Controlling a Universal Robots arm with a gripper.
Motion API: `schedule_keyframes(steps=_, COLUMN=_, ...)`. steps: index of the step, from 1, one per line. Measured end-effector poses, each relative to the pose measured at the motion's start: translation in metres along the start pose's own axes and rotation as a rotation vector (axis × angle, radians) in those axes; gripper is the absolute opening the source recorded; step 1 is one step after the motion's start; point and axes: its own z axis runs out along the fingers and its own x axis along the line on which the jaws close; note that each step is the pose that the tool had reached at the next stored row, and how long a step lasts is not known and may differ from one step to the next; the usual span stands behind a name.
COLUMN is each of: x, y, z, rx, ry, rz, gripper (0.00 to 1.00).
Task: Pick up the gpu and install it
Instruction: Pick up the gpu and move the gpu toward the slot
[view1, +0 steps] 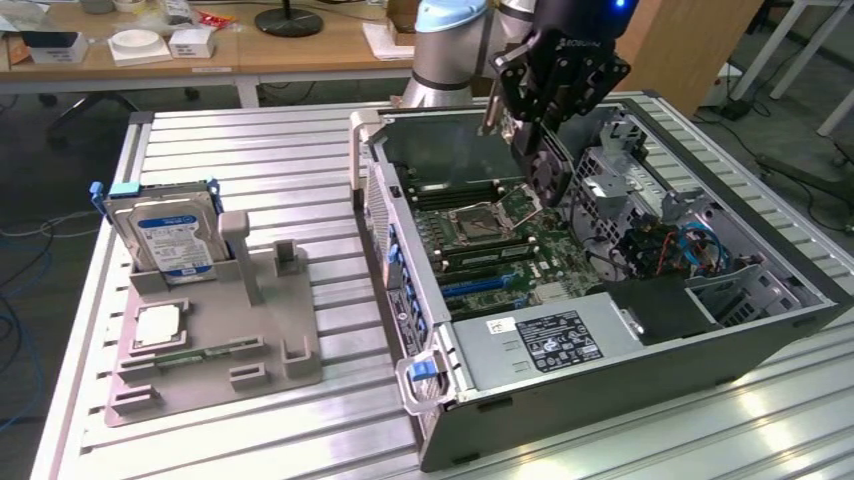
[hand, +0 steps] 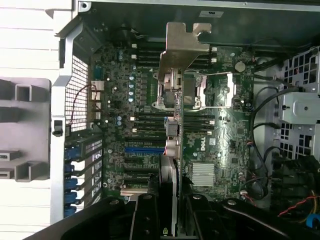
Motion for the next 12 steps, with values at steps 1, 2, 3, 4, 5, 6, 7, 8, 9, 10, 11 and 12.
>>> schedule_keyframes(steps=1, x=-0.002, y=0.0000, z=0.0000, rx=-0.0005, ry=0.0077, rz=0.000, gripper=0.27)
schedule_keyframes(steps=2, x=-0.003, y=-0.0001, z=0.0000, rx=-0.0009, ry=0.0132, rz=0.000, gripper=0.27)
schedule_keyframes(steps=3, x=-0.004, y=-0.0001, z=-0.0001, rx=-0.0016, ry=0.0157, rz=0.000, gripper=0.27)
schedule_keyframes(steps=4, x=-0.005, y=-0.0001, z=-0.0001, rx=-0.0016, ry=0.0165, rz=0.001, gripper=0.27)
schedule_keyframes(steps=5, x=-0.006, y=-0.0001, z=-0.0001, rx=-0.0016, ry=0.0165, rz=0.001, gripper=0.27)
schedule_keyframes(steps=6, x=-0.008, y=-0.0001, z=-0.0001, rx=-0.0017, ry=0.0166, rz=0.001, gripper=0.27)
schedule_keyframes(steps=7, x=-0.009, y=-0.0001, z=0.0000, rx=-0.0017, ry=0.0166, rz=0.001, gripper=0.27)
schedule_keyframes(steps=8, x=-0.010, y=-0.0002, z=0.0003, rx=-0.0019, ry=0.0164, rz=0.001, gripper=0.27)
schedule_keyframes(steps=9, x=-0.011, y=-0.0002, z=0.0005, rx=-0.0018, ry=0.0164, rz=0.001, gripper=0.27)
schedule_keyframes(steps=10, x=-0.012, y=-0.0002, z=0.0008, rx=-0.0018, ry=0.0162, rz=0.001, gripper=0.27)
schedule_keyframes(steps=11, x=-0.013, y=-0.0002, z=0.0012, rx=-0.0017, ry=0.0153, rz=0.000, gripper=0.27)
schedule_keyframes(steps=12, x=-0.014, y=-0.0002, z=0.0019, rx=-0.0015, ry=0.0128, rz=0.000, gripper=0.27)
